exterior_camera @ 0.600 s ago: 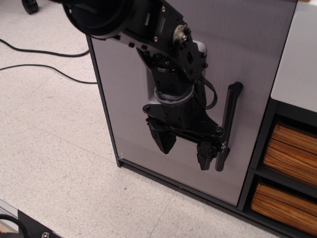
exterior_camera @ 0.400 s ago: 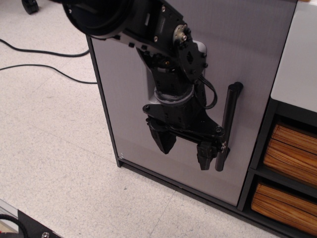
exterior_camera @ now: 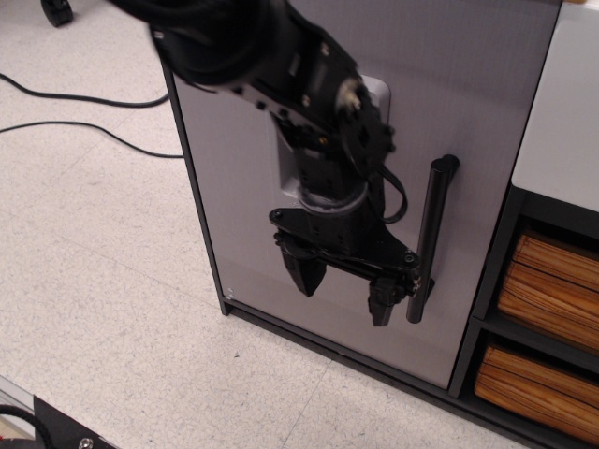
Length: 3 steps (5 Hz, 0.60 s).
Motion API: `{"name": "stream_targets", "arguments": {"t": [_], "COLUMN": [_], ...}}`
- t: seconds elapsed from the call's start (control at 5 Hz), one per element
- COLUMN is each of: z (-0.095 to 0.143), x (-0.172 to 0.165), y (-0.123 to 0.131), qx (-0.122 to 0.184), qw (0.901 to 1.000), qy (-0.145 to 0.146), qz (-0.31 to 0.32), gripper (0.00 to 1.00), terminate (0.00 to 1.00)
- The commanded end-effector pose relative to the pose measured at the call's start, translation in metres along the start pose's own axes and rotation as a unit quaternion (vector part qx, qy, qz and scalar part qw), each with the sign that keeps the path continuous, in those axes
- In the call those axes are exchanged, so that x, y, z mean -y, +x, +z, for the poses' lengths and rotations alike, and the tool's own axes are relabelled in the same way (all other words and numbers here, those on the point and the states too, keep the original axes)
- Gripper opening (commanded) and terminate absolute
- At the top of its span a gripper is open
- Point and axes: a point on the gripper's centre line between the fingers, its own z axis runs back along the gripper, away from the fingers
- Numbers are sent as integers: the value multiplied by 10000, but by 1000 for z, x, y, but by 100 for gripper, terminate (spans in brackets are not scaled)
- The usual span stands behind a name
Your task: Open fridge
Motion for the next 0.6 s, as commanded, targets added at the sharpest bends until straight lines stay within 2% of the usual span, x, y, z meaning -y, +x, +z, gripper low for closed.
{"name": "stream_targets", "arguments": {"t": [0.0, 0.4], "z": [9, 14], "x": [10, 28], "y": [42, 78], "qx": [753, 1081], "qw": [9970, 9935], "qy": [67, 8], "qz": [146, 354], "gripper": [100, 100], "terminate": [0, 0]}}
